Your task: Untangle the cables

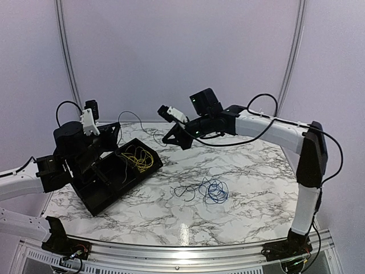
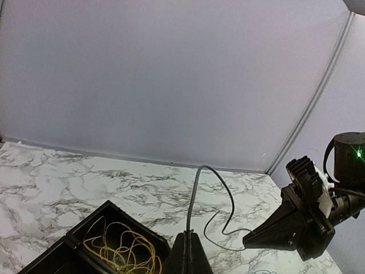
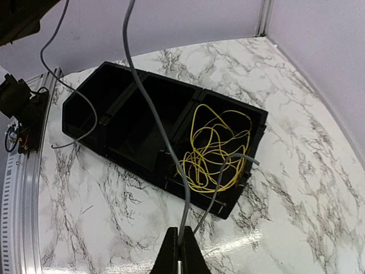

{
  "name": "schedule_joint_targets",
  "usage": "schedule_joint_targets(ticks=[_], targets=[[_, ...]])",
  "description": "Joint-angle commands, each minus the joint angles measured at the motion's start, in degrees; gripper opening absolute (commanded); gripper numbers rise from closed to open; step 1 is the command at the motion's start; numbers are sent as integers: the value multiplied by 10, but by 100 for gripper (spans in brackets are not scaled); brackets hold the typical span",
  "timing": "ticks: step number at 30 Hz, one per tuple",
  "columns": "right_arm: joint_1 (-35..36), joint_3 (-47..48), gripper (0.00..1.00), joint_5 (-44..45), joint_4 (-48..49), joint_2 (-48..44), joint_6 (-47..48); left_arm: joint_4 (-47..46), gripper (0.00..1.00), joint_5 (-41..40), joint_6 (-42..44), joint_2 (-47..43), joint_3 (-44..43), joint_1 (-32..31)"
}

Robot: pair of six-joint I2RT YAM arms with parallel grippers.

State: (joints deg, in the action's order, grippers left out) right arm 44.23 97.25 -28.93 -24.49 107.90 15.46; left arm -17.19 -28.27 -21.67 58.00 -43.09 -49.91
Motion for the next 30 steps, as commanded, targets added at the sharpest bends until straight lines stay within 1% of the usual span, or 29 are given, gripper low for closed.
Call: schedule_joint_targets(ticks=[1, 4, 9, 14, 17, 21, 23, 24, 27, 28, 30], targets=[[45, 70, 0, -22, -7, 82, 4, 27, 0, -76, -57, -21, 43, 10], [59, 140, 0, -24, -10, 138, -7, 20, 0, -125, -74, -31, 72, 17], [78, 218, 0, -28, -8, 211, -24, -27, 0, -161, -92, -30, 121, 52], [102, 251, 0, -53, -2, 262, -42, -46, 0, -159, -113, -31, 152, 80], [110, 261, 0, -68, 18, 288, -58, -48, 0, -159, -130, -36, 169, 89], [121, 270, 0, -53, 47, 312, -69, -61, 0, -158, -160, -42, 188, 103], [127, 285, 0, -43, 46, 331, -67, -71, 0, -157, -175, -40, 194, 111], [129, 306, 3, -39, 33, 346, -66, -76, 0, -156, -182, -38, 197, 114], [131, 332, 26, -10, 20, 360, -66, -90, 0, -149, -189, -23, 196, 121], [131, 339, 30, 2, 14, 358, -61, -95, 0, -145, -186, -16, 194, 123], [130, 336, 36, 17, 1, 330, -21, -105, 0, -136, -177, 0, 188, 126]])
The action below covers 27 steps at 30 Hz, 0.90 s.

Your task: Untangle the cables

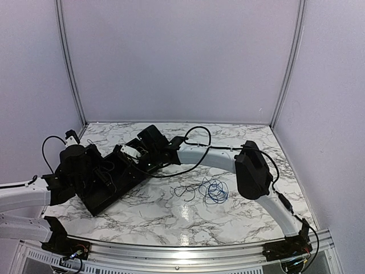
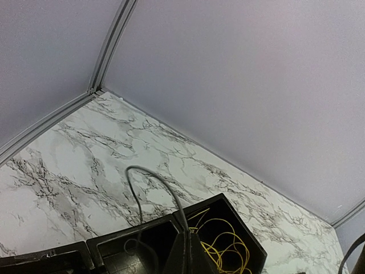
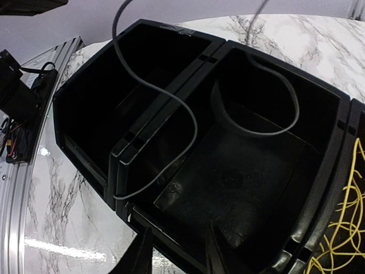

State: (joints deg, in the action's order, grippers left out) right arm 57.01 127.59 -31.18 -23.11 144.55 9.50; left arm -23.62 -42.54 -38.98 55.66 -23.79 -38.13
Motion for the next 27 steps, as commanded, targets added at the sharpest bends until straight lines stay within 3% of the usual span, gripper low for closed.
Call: schedule_joint_targets(ticks=[1, 10, 20, 27], targets=[[1, 20, 38, 46, -18, -54, 56, -48, 0, 10, -1, 32, -7, 10], [-56, -151, 45, 50, -39, -220, 96, -119, 0, 61, 34, 132, -40, 39], [-85, -258, 45, 87, -34, -343, 132, -198, 0, 138, 25, 242, -55, 62], [-85, -336, 45, 104, -32, -413, 162, -194, 0, 175, 85, 238, -47, 73]])
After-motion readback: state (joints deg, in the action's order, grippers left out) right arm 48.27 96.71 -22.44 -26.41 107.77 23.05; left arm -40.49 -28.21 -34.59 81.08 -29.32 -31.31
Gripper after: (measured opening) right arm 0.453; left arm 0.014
